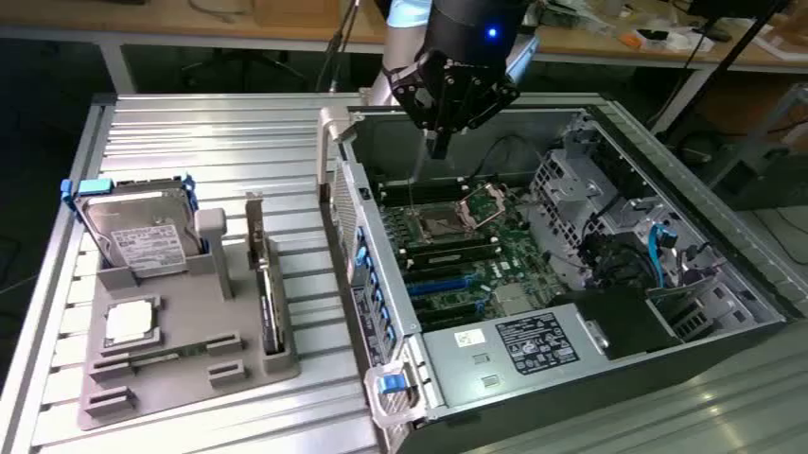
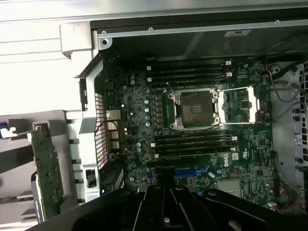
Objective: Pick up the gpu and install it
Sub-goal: 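Reach for the gpu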
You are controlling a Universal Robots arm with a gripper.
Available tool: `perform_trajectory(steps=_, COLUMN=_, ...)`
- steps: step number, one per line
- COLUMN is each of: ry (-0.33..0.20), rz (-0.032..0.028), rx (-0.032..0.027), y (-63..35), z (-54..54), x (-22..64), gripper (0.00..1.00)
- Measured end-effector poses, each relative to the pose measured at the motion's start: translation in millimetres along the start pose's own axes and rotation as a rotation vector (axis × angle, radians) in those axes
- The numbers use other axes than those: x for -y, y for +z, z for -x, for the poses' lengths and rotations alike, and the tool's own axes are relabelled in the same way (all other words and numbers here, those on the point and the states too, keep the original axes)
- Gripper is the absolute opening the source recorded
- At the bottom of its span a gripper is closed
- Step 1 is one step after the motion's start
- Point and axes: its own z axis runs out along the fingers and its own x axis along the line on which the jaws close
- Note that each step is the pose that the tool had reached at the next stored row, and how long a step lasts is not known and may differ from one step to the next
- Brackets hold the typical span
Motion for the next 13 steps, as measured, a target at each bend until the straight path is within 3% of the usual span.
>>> perform_trajectory(steps=13, ry=0.000, rz=0.0000, rx=0.0000, y=-0.1, z=-5.3, x=0.4, gripper=0.11)
